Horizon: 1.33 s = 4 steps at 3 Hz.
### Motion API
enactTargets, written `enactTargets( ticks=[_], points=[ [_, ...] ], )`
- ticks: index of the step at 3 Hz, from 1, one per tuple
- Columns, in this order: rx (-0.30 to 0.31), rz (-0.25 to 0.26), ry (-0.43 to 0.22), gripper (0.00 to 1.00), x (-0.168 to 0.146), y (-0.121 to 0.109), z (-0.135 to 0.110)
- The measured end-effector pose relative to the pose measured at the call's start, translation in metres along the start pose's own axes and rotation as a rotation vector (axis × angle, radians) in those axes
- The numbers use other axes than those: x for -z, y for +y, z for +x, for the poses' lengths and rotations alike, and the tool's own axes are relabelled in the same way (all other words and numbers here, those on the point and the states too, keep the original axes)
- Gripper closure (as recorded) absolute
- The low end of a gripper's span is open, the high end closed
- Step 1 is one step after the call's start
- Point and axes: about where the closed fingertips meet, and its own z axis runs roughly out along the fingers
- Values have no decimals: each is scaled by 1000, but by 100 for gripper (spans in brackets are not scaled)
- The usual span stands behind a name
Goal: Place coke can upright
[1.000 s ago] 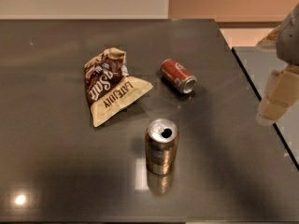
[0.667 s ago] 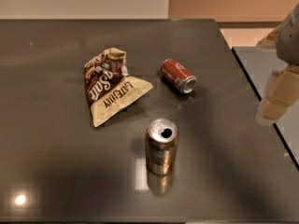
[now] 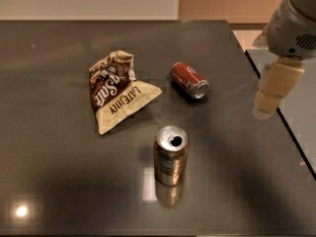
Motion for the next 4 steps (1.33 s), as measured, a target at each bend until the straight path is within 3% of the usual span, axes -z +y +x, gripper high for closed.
enactTargets(
  ticks=[2, 4],
  points=[
    [-99, -30, -1, 0, -32, -53, -55],
    [-338, -55, 16, 0, -71, -88, -102]
  ],
)
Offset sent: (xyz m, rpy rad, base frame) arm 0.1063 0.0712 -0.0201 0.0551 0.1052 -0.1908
